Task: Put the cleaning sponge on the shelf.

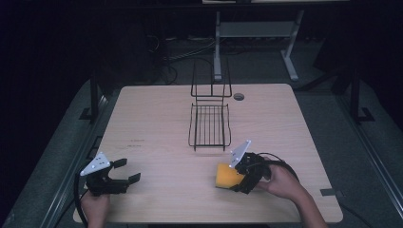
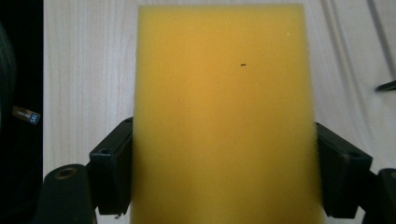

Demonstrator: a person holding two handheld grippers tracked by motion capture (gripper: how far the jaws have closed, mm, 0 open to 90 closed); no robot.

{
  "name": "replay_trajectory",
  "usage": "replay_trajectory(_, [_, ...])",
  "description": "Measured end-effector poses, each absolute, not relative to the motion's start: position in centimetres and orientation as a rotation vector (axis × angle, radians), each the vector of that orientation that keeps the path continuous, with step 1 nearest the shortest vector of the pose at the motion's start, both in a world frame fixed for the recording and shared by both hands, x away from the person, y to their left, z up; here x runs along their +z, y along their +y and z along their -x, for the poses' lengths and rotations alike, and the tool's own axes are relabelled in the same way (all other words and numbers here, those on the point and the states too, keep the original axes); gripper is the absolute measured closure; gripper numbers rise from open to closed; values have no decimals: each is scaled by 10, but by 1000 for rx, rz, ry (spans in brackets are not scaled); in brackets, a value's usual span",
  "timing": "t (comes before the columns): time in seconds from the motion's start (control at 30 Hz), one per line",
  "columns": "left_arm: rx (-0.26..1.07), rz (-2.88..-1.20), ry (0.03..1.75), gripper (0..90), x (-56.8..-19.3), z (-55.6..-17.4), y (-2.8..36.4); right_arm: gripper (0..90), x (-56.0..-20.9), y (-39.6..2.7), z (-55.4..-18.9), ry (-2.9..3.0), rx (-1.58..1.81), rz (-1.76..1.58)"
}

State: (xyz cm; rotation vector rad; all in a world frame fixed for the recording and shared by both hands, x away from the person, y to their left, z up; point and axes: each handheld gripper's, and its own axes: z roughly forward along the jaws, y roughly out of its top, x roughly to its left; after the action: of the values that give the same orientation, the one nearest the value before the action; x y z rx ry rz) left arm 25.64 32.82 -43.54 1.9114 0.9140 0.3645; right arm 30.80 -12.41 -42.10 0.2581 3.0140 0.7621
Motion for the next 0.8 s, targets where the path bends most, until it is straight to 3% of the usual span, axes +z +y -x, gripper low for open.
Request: replay_trajectory(0.8, [365,-1903,916,141,-435,-256,329,213,-405,-104,-336,3004,797,-220])
